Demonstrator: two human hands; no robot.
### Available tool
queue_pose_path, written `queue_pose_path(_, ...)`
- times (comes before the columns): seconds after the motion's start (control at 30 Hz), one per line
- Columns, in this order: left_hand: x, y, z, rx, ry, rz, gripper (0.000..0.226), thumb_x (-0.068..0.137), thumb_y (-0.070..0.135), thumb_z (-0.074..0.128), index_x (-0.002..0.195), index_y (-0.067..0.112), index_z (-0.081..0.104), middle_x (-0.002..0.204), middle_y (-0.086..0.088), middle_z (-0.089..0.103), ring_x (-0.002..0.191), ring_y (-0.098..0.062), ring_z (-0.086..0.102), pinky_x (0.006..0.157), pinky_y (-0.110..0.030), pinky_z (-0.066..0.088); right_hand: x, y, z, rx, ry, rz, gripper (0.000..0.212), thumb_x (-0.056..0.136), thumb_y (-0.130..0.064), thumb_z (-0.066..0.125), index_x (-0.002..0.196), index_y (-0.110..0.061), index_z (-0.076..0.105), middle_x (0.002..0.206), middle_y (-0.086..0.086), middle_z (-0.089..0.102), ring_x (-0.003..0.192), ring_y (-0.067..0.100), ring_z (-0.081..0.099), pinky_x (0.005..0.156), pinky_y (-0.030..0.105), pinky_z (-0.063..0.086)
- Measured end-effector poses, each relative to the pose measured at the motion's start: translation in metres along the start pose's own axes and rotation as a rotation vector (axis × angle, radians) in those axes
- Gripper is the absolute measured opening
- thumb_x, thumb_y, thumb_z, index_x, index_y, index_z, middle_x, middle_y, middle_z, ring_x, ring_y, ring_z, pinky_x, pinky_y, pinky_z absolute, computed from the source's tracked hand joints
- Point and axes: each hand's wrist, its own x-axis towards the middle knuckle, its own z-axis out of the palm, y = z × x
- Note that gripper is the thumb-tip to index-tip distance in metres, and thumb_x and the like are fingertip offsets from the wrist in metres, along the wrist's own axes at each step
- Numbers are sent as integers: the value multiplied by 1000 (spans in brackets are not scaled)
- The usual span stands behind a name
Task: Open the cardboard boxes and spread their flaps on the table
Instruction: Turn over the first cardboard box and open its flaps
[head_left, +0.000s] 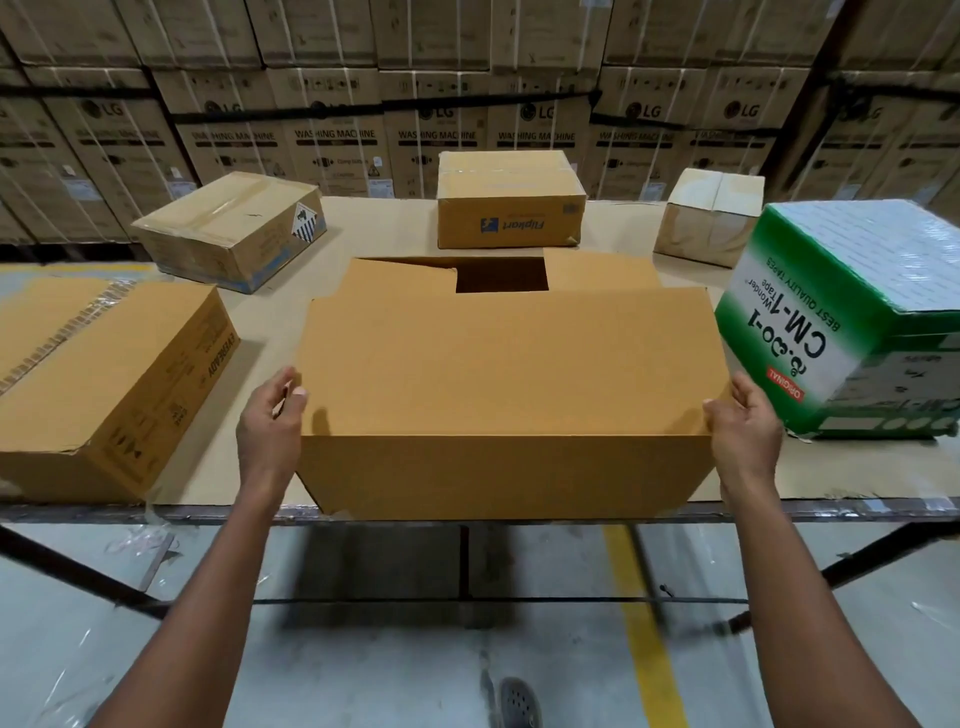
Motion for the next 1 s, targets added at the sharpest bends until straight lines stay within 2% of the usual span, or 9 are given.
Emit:
queue_pose_path(0.13,14,10,2,91,-38,-21,41,100,24,61,141,29,59,145,-3,58,132,-22,54,105,-45,45,22,3,-3,-59,-70,62,69,80,-39,65,146,-25,49,143,-1,58,126,19,58,107,48,49)
queue_pose_path(0.33,10,19,-11,-52,86,33,48,102,24,56,149,28,46,132,4,62,112,-18,62,94,-42,52,13,-25,-13,142,48,-25,22,97,-38,54,106,-24,69,106,-1,68,102,21,62,89,39,51)
queue_pose_path(0.47,9,28,-22,-254,126,39,39,106,43,41,116,20,71,113,-11,72,89,-16,68,88,-43,57,7,-41,-28,231,48,-94,31,105,-34,40,81,-28,57,85,-6,58,80,12,52,73,28,43)
queue_pose_path(0.57,13,28,-37,-355,128,-12,50,107,52,32,87,21,66,93,-9,69,78,-15,63,80,-40,53,7,-40,-46,272,-21,-30,30,104,-33,38,82,-25,56,85,-7,60,83,11,55,78,30,46)
queue_pose_path(0.67,20,13,-53,-415,63,-79,53,105,54,36,92,11,64,92,-17,66,83,-24,64,89,-54,55,6,-30,-67,238,-246,13,29,105,-6,36,82,-17,52,64,-16,64,70,-3,62,75,15,52)
queue_pose_path(0.77,13,7,-67,-278,-190,-27,72,98,64,43,77,-1,66,83,-28,67,79,-32,66,83,-43,52,12,-17,-94,204,-606,31,37,104,-4,29,108,2,65,109,14,73,107,26,68,90,32,58)
queue_pose_path(0.83,9,7,-78,-201,-363,-41,79,78,78,60,72,1,73,81,-27,71,79,-31,71,81,-35,53,15,-13,-109,61,-760,39,41,99,-3,37,121,-9,71,132,17,65,124,31,60,100,41,52)
queue_pose_path(0.9,8,6,-85,-116,-479,-31,80,62,85,69,77,7,80,84,-21,75,83,-28,75,84,-31,56,10,-15,-117,24,-818,97,40,94,-6,47,124,-17,71,136,13,64,130,27,56,103,50,45)
queue_pose_path(1.0,-1,11,-82,31,-593,10,57,67,75,75,87,22,83,89,-6,79,83,-17,75,80,-26,59,-9,-24,-109,-110,-781,50,39,84,-12,64,121,-19,72,126,5,71,123,19,62,101,41,53)
